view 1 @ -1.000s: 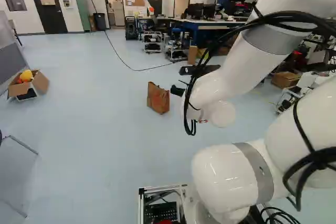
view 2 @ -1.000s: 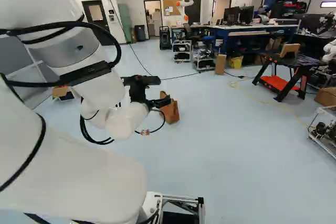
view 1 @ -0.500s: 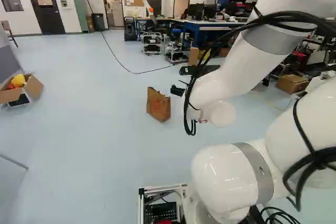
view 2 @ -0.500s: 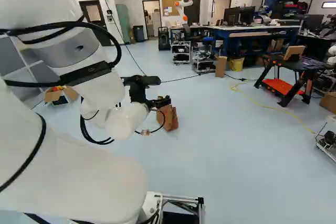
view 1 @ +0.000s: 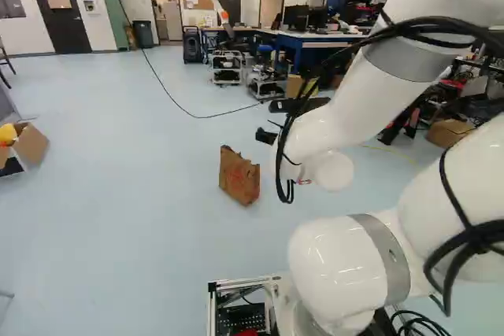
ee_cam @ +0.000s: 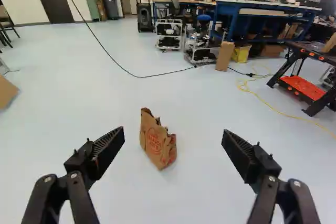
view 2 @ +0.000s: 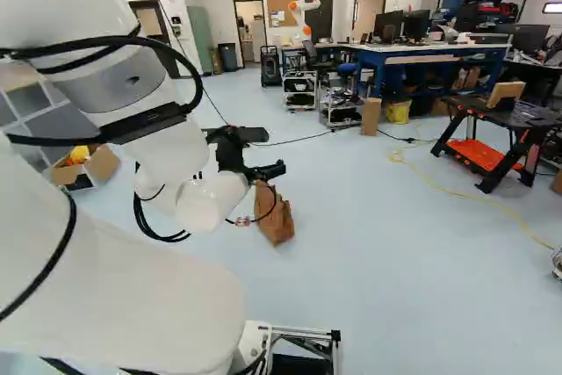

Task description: Pick up the grocery bag from the ground

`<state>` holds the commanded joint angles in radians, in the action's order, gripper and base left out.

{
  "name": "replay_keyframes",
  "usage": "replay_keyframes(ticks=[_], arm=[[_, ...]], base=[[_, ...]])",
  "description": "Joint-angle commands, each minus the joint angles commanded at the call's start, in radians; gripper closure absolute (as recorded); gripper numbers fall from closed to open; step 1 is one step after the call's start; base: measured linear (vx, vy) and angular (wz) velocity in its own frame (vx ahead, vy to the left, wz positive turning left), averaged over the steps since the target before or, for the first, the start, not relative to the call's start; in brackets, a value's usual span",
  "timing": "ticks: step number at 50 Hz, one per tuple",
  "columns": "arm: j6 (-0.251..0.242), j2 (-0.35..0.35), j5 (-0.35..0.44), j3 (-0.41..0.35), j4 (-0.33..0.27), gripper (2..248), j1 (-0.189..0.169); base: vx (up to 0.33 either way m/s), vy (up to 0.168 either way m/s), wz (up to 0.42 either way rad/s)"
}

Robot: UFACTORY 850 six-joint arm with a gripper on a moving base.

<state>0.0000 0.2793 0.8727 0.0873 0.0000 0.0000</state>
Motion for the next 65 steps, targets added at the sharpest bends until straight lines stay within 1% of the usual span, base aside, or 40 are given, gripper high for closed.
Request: replay_keyframes(ticks=[16,31,37,51,61,62,65], arm=[[0.000,0.000,0.000,0.000,0.000,3,0.000],[0.000,0.000,0.000,0.000,0.000,3,0.000],[0.000,0.000,0.000,0.000,0.000,3,0.000],[0.000,0.000,0.000,0.000,0.000,3,0.000],[0.000,0.000,0.000,0.000,0.000,3,0.000],[0.000,-0.011,0.000,0.010,0.000,3,0.000],[0.000,-0.017,0.000,0.014,0.000,3,0.000]], base=[[0.391,0.007,-0.022],[0.310,0.003,-0.024],[0.221,0.015,0.061],[0.194,0.049,0.209],[0.167,0.005,-0.001],[0.144,0.006,-0.004],[0.076,-0.003,-0.016]])
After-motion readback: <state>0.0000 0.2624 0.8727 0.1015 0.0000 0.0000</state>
